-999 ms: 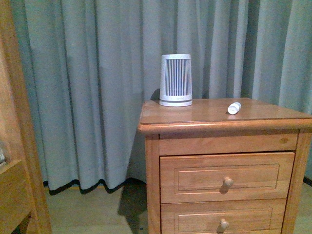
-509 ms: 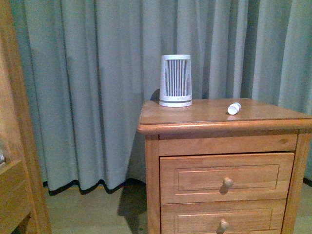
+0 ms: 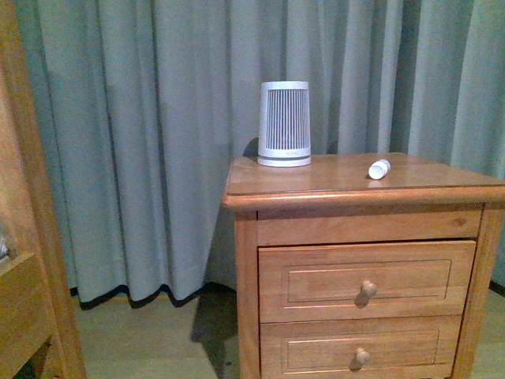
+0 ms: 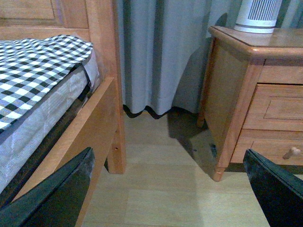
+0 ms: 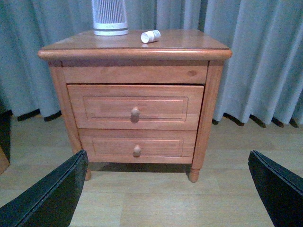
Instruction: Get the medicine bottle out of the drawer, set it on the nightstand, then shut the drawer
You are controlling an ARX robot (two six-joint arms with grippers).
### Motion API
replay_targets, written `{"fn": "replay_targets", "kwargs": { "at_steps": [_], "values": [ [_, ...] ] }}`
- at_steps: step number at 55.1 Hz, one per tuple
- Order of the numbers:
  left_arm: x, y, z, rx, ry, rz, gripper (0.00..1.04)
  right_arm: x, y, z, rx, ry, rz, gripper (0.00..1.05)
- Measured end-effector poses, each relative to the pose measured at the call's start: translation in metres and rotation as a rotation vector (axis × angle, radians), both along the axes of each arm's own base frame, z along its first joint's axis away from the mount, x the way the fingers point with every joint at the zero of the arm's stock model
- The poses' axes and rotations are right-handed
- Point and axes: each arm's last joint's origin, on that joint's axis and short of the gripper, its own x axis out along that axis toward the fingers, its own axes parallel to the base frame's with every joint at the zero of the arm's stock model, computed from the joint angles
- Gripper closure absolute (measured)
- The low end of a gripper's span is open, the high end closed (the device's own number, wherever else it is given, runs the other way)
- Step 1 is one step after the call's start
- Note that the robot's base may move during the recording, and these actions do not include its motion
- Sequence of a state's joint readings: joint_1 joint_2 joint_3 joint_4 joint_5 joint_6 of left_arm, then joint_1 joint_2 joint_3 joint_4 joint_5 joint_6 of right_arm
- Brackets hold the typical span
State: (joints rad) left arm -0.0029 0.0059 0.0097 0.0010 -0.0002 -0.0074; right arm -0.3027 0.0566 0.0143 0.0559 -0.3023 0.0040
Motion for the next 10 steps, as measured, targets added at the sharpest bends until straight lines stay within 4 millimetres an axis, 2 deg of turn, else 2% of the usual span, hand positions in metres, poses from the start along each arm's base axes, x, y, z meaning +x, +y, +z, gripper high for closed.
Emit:
{"fn": "replay_targets", "kwargs": {
  "at_steps": [10],
  "values": [
    [0.0,0.0,0.0,0.0,0.0,0.0,0.07,0.0,0.0,0.0,0.0,0.0,0.0,0.0]
  ]
}}
